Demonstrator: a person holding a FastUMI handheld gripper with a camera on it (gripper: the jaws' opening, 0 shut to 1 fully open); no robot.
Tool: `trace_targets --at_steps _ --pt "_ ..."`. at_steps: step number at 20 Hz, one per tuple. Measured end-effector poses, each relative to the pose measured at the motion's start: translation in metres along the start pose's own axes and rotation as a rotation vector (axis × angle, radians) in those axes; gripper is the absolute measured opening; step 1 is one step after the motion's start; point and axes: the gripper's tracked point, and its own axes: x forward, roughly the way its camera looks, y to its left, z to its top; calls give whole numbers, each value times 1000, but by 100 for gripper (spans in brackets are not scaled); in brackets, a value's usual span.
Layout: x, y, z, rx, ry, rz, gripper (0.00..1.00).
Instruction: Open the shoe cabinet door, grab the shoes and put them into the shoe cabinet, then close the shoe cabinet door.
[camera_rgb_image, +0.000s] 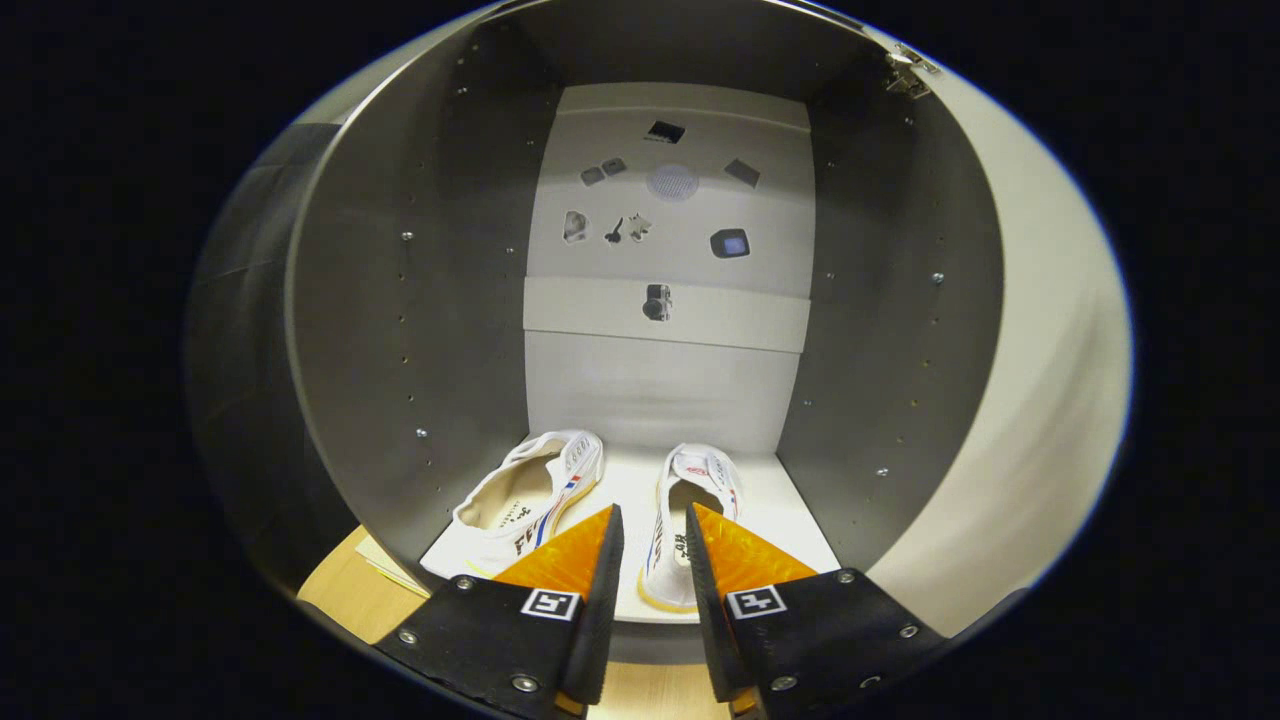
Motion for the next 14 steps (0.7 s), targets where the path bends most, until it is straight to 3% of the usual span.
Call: trace_targets --at_steps 14 --pt "-162 -13 0 74 -67 -50 63"
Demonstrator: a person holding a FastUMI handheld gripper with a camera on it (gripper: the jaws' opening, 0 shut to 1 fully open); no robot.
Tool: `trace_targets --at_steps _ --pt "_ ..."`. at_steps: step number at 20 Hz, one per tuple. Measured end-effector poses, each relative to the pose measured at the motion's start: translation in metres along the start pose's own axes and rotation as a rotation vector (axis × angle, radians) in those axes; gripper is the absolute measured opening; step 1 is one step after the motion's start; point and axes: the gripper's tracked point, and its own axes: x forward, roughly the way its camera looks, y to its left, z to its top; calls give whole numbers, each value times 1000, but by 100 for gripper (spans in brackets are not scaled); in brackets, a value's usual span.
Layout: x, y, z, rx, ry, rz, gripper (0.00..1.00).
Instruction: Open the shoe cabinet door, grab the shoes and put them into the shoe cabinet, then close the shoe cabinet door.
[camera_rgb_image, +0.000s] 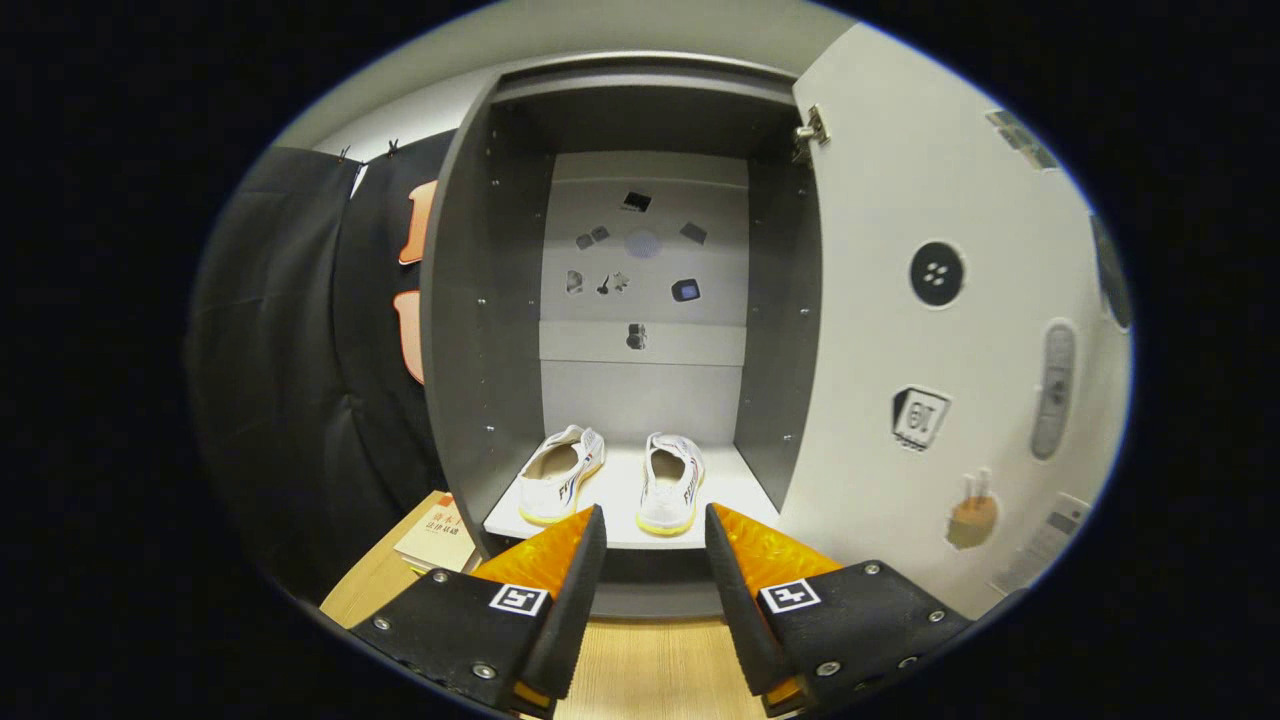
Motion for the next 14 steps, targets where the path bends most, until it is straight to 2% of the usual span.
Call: trace_targets --at_steps 7,14 --pt "-90 -20 10 39 -36 -28 70" --pt "-154 -39 15 28 -57 -73 73"
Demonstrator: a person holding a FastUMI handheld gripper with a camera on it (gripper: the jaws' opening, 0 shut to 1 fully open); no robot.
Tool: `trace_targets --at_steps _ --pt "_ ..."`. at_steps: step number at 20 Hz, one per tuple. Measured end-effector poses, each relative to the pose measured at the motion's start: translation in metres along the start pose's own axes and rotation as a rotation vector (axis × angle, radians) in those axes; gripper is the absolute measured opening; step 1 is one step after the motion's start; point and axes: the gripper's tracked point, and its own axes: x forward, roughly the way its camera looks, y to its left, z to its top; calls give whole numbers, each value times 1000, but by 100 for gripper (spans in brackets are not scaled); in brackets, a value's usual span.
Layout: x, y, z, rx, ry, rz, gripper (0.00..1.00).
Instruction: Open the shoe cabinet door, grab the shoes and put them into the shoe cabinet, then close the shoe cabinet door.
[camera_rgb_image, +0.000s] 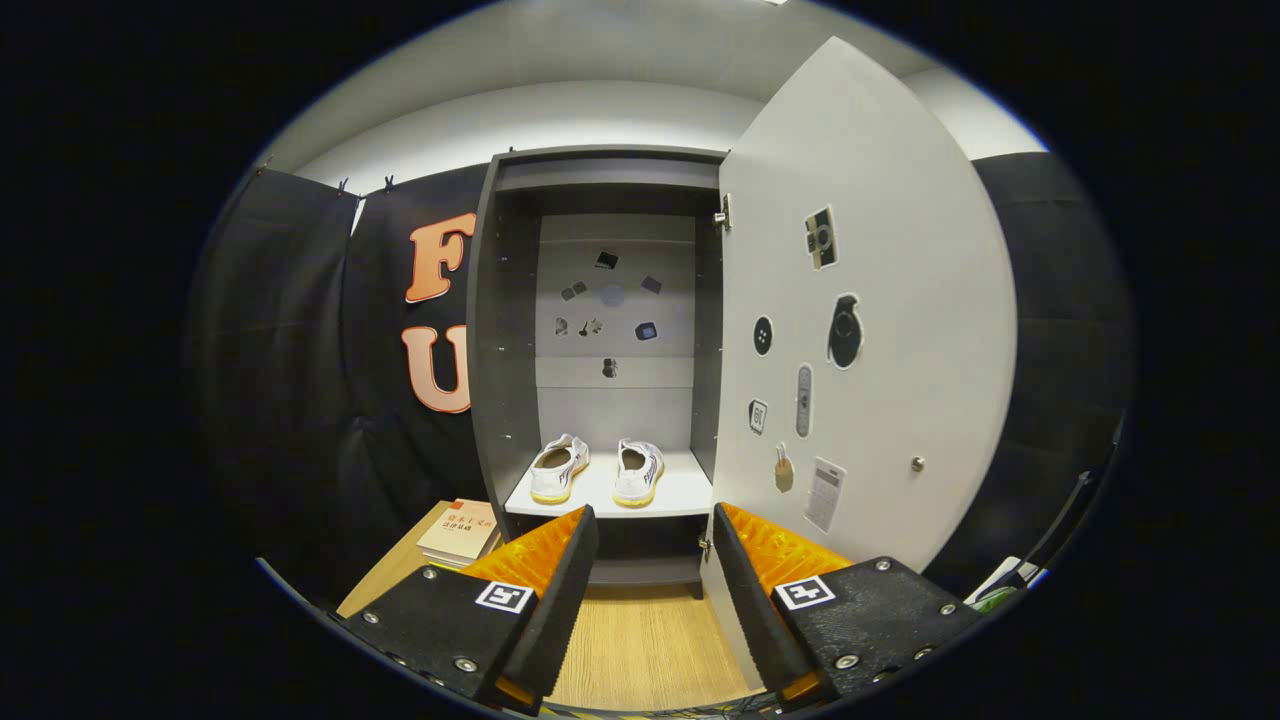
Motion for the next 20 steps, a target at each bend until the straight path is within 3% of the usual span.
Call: trace_targets --at_steps 5,12,16,20 --pt "-40 -28 -1 16 -6 -43 76" --pt "-63 -104 -10 13 18 -198 80" --pt "-63 -156 -28 45 52 -268 83" --pt "-41 -181 -49 62 87 -266 83"
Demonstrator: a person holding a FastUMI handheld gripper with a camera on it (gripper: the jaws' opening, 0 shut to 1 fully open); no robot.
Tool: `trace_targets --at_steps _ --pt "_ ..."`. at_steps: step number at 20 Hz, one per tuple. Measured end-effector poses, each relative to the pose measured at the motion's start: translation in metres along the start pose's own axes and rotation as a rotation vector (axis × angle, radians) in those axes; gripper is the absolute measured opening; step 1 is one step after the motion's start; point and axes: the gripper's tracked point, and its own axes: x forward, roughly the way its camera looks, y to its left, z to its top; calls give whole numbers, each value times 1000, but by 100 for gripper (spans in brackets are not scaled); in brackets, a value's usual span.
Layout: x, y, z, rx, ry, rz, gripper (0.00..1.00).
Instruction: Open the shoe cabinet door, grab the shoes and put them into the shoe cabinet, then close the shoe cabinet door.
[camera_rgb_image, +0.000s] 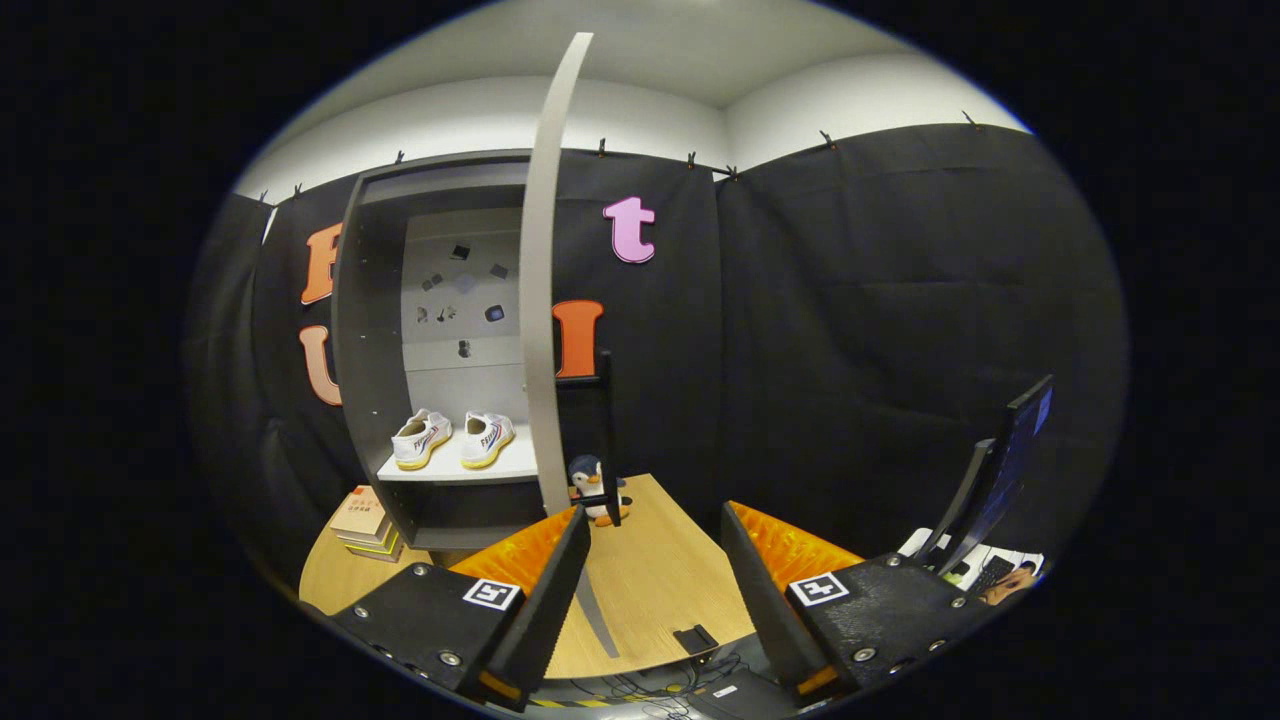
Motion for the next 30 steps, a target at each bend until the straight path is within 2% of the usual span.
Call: trace_targets --at_steps 4,8,13,15,21,24,30 --pt "31 -1 -12 1 31 40 84" --pt "40 8 -15 25 35 81 85" --pt "38 16 -15 14 19 84 83" --pt "34 28 -15 8 12 110 81" --pt "22 90 -15 25 1 267 81" --pt "19 134 -18 24 9 379 81" --pt "32 195 -17 8 18 532 83"
